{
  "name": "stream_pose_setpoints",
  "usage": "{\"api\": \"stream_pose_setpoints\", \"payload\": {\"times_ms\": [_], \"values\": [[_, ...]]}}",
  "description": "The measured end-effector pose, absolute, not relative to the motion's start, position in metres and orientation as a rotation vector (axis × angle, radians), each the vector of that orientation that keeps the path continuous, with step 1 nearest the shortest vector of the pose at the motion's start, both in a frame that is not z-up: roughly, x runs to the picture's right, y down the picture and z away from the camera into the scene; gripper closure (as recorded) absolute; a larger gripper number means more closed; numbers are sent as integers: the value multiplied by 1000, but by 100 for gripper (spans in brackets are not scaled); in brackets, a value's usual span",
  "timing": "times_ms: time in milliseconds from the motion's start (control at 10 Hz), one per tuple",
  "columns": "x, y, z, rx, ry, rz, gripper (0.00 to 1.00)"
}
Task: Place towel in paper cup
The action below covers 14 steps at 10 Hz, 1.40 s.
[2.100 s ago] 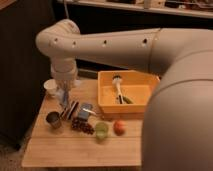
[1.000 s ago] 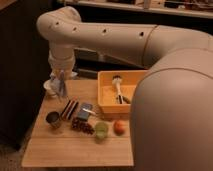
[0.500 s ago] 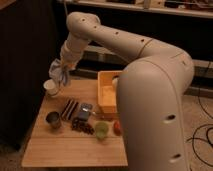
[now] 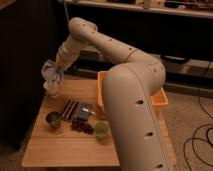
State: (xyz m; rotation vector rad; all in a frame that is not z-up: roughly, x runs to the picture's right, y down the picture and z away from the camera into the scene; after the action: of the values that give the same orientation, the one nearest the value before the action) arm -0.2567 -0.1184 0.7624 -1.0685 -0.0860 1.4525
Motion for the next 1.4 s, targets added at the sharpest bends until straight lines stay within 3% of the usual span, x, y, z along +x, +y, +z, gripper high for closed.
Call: {"api": "stream_pose_setpoints", "payload": {"times_ms": [300,700,1400], "values": [[-289,-112,784,-1198,14,1386,100],[-310,-93,779,-1276,93,1276,100],[-307,-87,790,-1273,-28,1330,100]]}}
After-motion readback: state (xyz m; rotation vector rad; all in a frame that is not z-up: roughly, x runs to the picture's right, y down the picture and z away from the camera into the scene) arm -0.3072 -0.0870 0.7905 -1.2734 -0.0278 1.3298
